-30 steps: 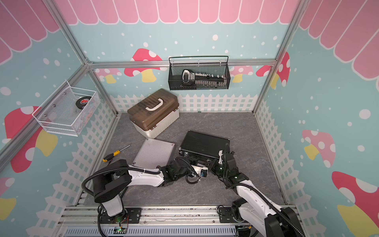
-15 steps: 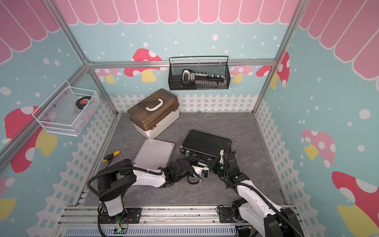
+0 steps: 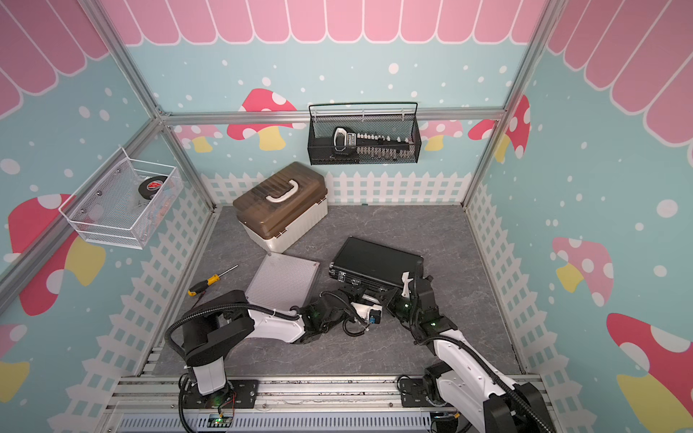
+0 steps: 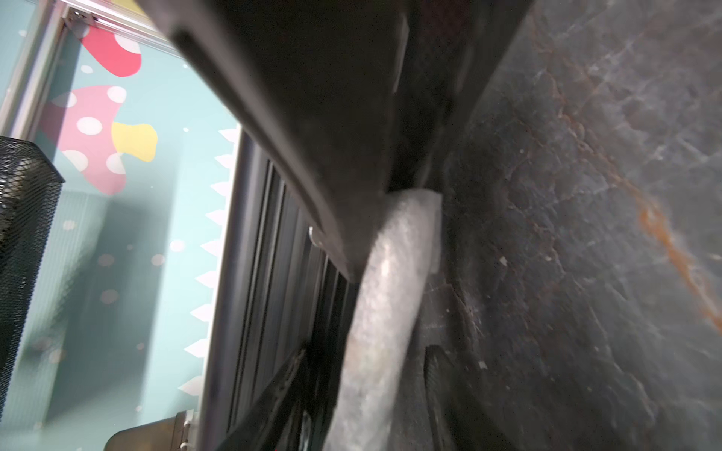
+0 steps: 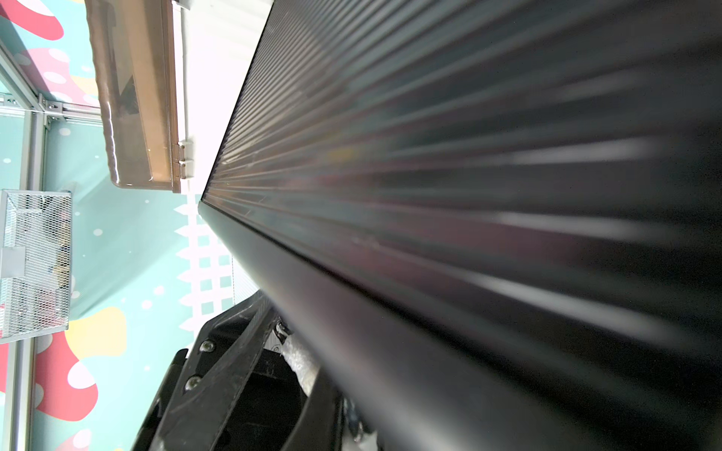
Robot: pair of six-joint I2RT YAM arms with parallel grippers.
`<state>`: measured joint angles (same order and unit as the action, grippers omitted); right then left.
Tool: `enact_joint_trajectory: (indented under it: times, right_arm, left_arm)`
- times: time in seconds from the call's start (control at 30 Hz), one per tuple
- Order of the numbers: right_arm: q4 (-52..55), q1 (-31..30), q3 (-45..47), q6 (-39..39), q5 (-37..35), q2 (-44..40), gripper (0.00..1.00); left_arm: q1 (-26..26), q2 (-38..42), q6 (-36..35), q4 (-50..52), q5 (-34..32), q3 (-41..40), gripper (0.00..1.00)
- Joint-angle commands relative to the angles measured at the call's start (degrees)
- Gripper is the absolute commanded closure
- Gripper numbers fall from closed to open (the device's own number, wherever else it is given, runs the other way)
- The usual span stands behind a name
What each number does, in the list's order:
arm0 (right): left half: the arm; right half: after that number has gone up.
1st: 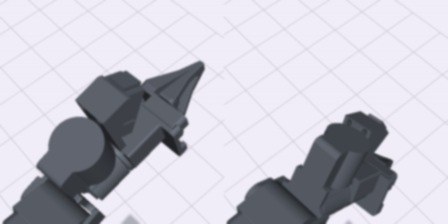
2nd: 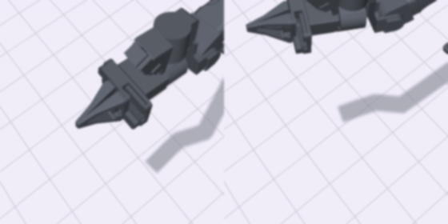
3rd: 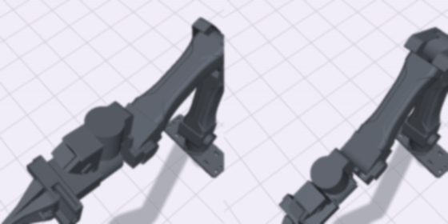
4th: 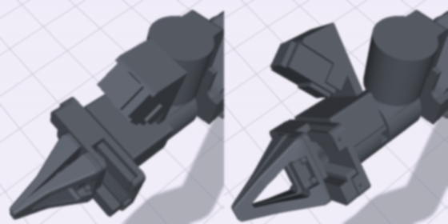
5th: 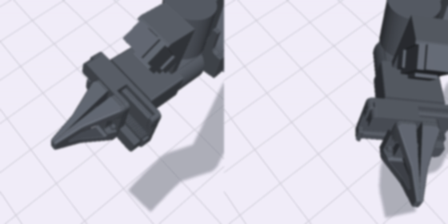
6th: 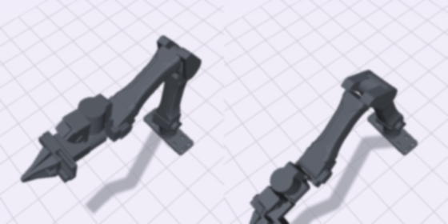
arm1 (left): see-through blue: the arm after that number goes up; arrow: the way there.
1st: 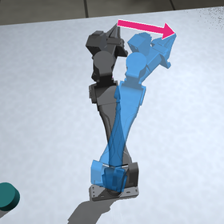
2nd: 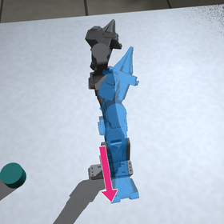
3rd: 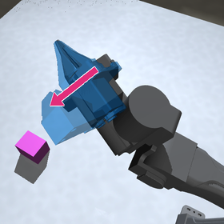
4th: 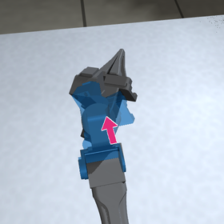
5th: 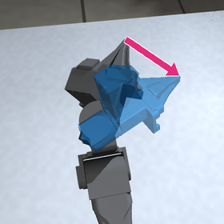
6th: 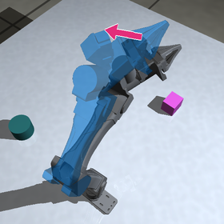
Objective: Open the poker set cases
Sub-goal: Pick up the poker set case from the center of the board.
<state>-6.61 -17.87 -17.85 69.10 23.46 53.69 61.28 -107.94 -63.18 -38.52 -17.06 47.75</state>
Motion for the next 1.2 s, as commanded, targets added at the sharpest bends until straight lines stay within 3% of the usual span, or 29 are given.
enact_joint_trajectory:
  times: [0.0, 0.23, 0.37, 0.47, 0.57, 0.67, 0.97, 1.17]
  right_arm:
    - [-3.6, 0.3, -0.1, 1.7, 2.1, -1.0, 1.0]
    - [-3.7, 0.6, -0.1, 1.8, 2.3, -1.3, 1.0]
    - [-1.9, 1.2, -1.1, 0.5, 2.6, -1.6, 0.96]
    - [4.6, 2.2, -4.2, -4.1, 2.6, -2.2, 0.87]
    - [11.6, 3.2, -7.8, -8.7, 2.3, -3.0, 0.69]
    - [18.7, 4.2, -11.5, -13.6, 1.9, -3.4, 0.58]
    - [40.6, 4.9, -27.0, -32.7, -6.6, -3.9, 0.53]
    - [45.9, 4.9, -32.8, -49.9, -16.5, -5.6, 0.49]
  left_arm:
    - [0.3, -1.7, -4.1, -6.4, -3.4, 0.2, 0.57]
    - [0.4, -1.7, -4.5, -7.4, -3.8, 0.3, 0.75]
    - [0.5, 0.4, -3.1, -3.7, -3.4, 1.0, 0.99]
    - [0.5, 3.1, -0.4, 3.4, -2.3, 2.8, 1.0]
    - [0.4, 5.8, 3.5, 14.3, -1.6, 6.7, 1.0]
    - [0.2, 7.6, 7.3, 22.4, 1.4, 10.3, 1.0]
    - [-1.9, 10.7, 15.4, 41.1, 9.3, 19.1, 1.0]
    - [-3.7, 11.8, 17.0, 48.7, 15.4, 23.1, 1.0]
